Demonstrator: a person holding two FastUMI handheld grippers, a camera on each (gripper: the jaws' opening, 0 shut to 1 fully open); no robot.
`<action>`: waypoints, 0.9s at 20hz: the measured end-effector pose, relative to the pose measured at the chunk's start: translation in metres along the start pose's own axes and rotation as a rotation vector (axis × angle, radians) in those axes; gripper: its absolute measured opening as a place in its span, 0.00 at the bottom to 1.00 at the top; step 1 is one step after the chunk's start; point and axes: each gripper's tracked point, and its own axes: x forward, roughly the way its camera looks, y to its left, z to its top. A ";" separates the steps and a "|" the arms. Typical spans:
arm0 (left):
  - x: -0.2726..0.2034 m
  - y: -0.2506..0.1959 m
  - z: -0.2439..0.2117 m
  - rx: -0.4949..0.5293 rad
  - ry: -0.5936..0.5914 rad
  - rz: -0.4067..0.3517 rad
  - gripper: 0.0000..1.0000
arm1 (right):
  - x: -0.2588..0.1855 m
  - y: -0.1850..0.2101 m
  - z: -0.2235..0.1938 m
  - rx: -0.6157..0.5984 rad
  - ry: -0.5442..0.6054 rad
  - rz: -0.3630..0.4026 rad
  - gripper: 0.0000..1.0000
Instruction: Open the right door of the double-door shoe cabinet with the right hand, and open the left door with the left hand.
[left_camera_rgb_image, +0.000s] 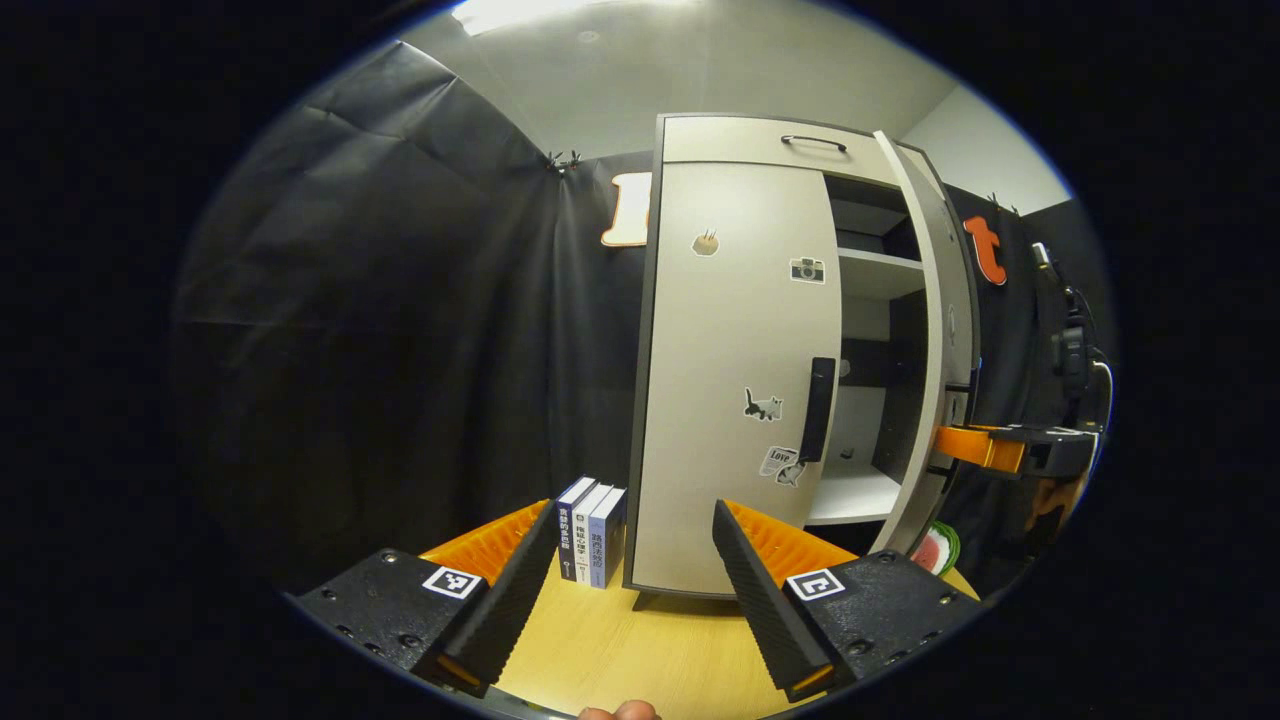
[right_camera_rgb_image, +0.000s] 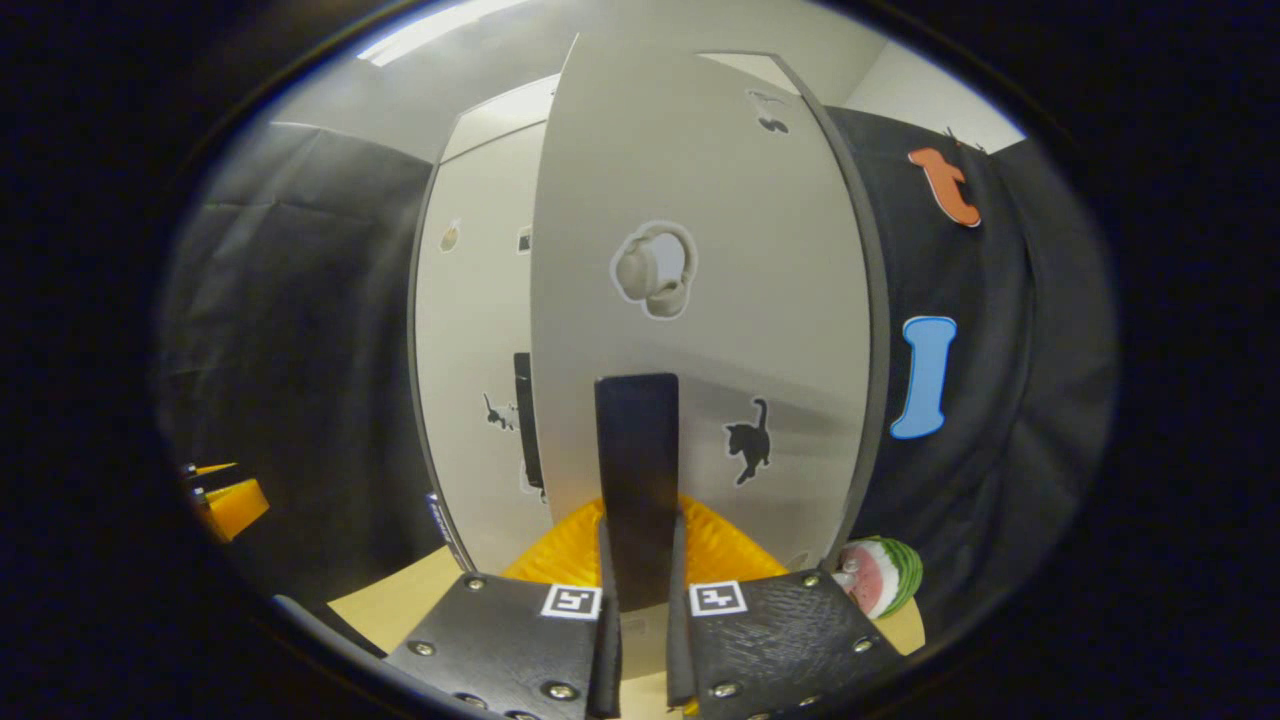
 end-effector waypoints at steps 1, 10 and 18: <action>0.001 -0.003 -0.001 -0.001 0.003 -0.006 0.95 | -0.001 -0.002 0.000 -0.001 -0.004 -0.010 0.18; 0.003 -0.045 -0.010 -0.004 0.026 -0.115 0.95 | -0.023 -0.035 0.003 0.011 -0.036 -0.172 0.17; 0.004 -0.087 -0.022 -0.011 0.064 -0.226 0.95 | -0.036 -0.069 -0.002 0.049 -0.032 -0.352 0.04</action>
